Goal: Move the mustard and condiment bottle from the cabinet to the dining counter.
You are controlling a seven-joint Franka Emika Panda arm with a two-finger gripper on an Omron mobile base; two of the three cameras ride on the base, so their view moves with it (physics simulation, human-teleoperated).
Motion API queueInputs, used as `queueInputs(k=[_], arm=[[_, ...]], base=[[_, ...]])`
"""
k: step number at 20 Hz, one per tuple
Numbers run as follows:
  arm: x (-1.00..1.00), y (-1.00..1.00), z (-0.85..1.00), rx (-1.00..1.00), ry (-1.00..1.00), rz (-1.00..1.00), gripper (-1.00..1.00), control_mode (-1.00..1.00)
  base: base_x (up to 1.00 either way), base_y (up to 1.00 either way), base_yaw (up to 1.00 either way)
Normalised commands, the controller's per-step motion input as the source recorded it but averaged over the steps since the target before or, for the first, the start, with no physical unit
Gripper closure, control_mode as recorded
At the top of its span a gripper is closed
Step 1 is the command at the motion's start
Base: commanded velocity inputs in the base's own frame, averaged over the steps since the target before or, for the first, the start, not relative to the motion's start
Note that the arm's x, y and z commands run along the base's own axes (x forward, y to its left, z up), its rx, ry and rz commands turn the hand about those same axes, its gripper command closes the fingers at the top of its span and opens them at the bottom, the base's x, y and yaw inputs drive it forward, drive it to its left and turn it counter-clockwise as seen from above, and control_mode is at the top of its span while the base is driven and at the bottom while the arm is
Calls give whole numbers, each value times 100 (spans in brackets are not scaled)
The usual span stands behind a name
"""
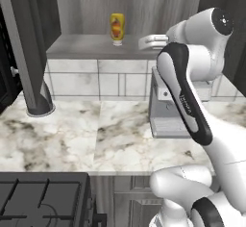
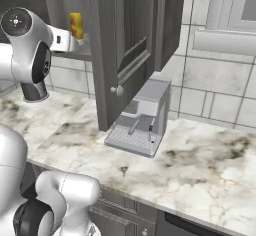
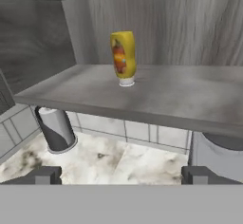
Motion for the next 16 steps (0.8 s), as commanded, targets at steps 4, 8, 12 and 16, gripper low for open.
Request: queueInputs(k=[4,8,12,16], arm=[[52,0,0,0,0,8,-100,-100],[40,6,0,0,0,6,-100,-100],[38,8,0,0,0,4,-100,-100],[40,10,0,0,2,4,-100,-100]], base=[[0,0,0],[0,0,0],[0,0,0],[0,0,0]])
